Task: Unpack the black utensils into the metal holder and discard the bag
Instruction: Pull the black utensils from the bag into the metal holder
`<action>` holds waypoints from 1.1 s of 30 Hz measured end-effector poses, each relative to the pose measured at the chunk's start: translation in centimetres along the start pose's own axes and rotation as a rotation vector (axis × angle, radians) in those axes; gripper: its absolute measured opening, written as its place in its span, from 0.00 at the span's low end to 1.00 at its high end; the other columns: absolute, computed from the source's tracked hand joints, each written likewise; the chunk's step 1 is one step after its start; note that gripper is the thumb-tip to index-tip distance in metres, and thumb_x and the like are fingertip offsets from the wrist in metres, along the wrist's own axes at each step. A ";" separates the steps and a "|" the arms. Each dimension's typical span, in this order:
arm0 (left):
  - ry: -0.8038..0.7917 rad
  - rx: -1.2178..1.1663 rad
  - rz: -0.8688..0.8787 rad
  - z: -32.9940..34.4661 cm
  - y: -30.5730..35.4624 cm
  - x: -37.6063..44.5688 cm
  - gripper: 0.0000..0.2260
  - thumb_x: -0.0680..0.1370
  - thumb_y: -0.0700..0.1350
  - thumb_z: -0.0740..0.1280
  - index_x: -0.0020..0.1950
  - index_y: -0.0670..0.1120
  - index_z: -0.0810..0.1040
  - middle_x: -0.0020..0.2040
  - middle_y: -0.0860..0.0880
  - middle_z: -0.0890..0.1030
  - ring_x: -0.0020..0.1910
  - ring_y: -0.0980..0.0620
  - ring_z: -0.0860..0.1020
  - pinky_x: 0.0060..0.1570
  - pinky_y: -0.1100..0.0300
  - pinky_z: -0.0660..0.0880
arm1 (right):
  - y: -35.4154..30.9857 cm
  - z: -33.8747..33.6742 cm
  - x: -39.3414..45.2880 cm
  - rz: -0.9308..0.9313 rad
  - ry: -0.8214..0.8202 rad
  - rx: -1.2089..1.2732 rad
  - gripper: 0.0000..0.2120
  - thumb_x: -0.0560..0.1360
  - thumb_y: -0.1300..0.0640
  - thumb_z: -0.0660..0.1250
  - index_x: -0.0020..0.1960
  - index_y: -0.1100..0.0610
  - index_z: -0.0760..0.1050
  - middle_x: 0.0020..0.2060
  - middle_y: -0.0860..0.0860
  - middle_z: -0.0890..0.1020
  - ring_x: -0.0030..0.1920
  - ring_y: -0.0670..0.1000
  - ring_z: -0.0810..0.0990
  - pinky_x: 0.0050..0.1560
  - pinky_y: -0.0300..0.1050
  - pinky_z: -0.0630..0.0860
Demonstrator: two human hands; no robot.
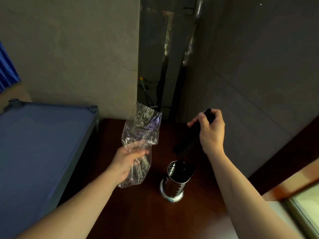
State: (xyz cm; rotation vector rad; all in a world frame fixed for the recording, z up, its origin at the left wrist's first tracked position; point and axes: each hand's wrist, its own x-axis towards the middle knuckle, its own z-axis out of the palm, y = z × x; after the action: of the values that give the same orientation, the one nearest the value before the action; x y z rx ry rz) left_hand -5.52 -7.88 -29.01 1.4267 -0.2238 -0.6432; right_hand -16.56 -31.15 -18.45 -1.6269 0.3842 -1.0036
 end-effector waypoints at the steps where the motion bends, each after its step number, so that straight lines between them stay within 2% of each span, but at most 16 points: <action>1: -0.006 -0.009 0.001 0.1 0.0 0.0 0.17 0.75 0.39 0.74 0.62 0.50 0.81 0.50 0.45 0.88 0.57 0.48 0.83 0.68 0.44 0.70 | 0.8 -0.1 -0.5 0.008 -0.008 -0.041 0.06 0.81 0.56 0.66 0.48 0.46 0.72 0.37 0.51 0.85 0.39 0.55 0.88 0.42 0.52 0.84; 3: -0.013 -0.012 0.005 0.2 0.0 0.0 0.18 0.75 0.38 0.74 0.63 0.47 0.80 0.51 0.43 0.87 0.57 0.47 0.83 0.70 0.42 0.68 | 2.3 0.0 -1.7 0.031 -0.021 -0.119 0.05 0.82 0.56 0.66 0.49 0.47 0.72 0.38 0.49 0.86 0.39 0.51 0.88 0.41 0.50 0.83; 6: -0.012 -0.033 -0.005 0.5 0.1 -0.3 0.18 0.75 0.37 0.73 0.64 0.47 0.80 0.51 0.43 0.87 0.49 0.48 0.83 0.69 0.40 0.70 | 4.4 0.2 -3.4 0.063 -0.046 -0.209 0.07 0.82 0.55 0.65 0.49 0.44 0.71 0.38 0.45 0.86 0.36 0.45 0.86 0.32 0.38 0.79; 8: -0.008 -0.048 -0.014 0.5 0.2 -0.6 0.17 0.75 0.36 0.72 0.63 0.47 0.80 0.50 0.43 0.87 0.48 0.48 0.81 0.69 0.40 0.70 | 5.8 0.4 -4.4 0.075 -0.061 -0.255 0.08 0.82 0.54 0.65 0.49 0.41 0.70 0.38 0.44 0.86 0.33 0.43 0.84 0.28 0.34 0.74; 11: -0.008 -0.046 -0.019 0.4 0.3 -1.1 0.16 0.76 0.35 0.72 0.61 0.48 0.81 0.50 0.43 0.86 0.49 0.47 0.80 0.70 0.41 0.68 | 7.7 0.6 -5.5 0.099 -0.068 -0.287 0.09 0.82 0.53 0.65 0.49 0.38 0.69 0.38 0.43 0.86 0.36 0.44 0.84 0.30 0.36 0.76; 14: 0.000 -0.053 -0.018 0.3 0.2 -1.4 0.16 0.76 0.36 0.72 0.61 0.49 0.81 0.50 0.42 0.86 0.50 0.46 0.80 0.69 0.41 0.69 | 9.3 0.7 -6.2 0.104 -0.089 -0.305 0.10 0.82 0.53 0.65 0.49 0.38 0.69 0.40 0.41 0.86 0.40 0.42 0.85 0.35 0.34 0.77; 17: -0.012 -0.039 -0.030 0.2 -0.2 -1.5 0.16 0.76 0.36 0.72 0.62 0.49 0.81 0.51 0.43 0.87 0.48 0.48 0.81 0.64 0.43 0.72 | 11.0 0.8 -7.2 0.129 -0.105 -0.308 0.09 0.82 0.54 0.65 0.50 0.40 0.69 0.40 0.40 0.86 0.43 0.40 0.84 0.39 0.30 0.75; 19: -0.026 -0.027 -0.034 0.1 -0.5 -1.5 0.16 0.76 0.37 0.72 0.61 0.50 0.81 0.51 0.44 0.87 0.47 0.50 0.81 0.60 0.45 0.74 | 12.1 0.9 -7.9 0.155 -0.106 -0.302 0.08 0.82 0.55 0.65 0.52 0.42 0.70 0.38 0.43 0.86 0.43 0.38 0.84 0.39 0.29 0.74; 21: -0.031 -0.018 -0.029 0.1 -0.7 -1.5 0.15 0.76 0.37 0.72 0.60 0.51 0.81 0.51 0.45 0.87 0.48 0.50 0.81 0.59 0.45 0.74 | 13.1 0.8 -8.5 0.183 -0.113 -0.296 0.04 0.82 0.55 0.65 0.55 0.48 0.71 0.37 0.46 0.86 0.43 0.38 0.84 0.40 0.30 0.73; 24: -0.035 -0.020 -0.029 0.1 -0.8 -1.6 0.16 0.76 0.37 0.72 0.60 0.52 0.81 0.52 0.44 0.87 0.48 0.50 0.81 0.59 0.45 0.74 | 13.8 0.8 -9.0 0.206 -0.127 -0.304 0.05 0.82 0.54 0.65 0.56 0.49 0.70 0.39 0.46 0.86 0.44 0.37 0.84 0.39 0.31 0.73; 29: -0.052 -0.042 -0.036 0.7 -1.2 -1.7 0.17 0.76 0.37 0.72 0.62 0.50 0.80 0.51 0.45 0.87 0.47 0.50 0.81 0.57 0.46 0.74 | 14.5 0.6 -9.7 0.229 -0.141 -0.303 0.10 0.82 0.54 0.66 0.53 0.41 0.67 0.42 0.45 0.85 0.43 0.37 0.83 0.35 0.27 0.74; 33: -0.047 -0.041 -0.043 1.0 -1.4 -1.8 0.17 0.76 0.37 0.72 0.63 0.50 0.80 0.51 0.44 0.87 0.49 0.49 0.81 0.59 0.45 0.74 | 15.4 0.5 -10.4 0.273 -0.165 -0.343 0.10 0.82 0.52 0.66 0.56 0.41 0.66 0.46 0.46 0.84 0.44 0.40 0.83 0.34 0.32 0.76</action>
State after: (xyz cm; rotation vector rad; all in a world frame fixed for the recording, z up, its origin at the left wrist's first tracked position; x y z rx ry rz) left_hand -7.92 -7.77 -29.82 1.3808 -0.2157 -0.7134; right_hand -18.39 -28.42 -36.70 -1.8864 0.6739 -0.6147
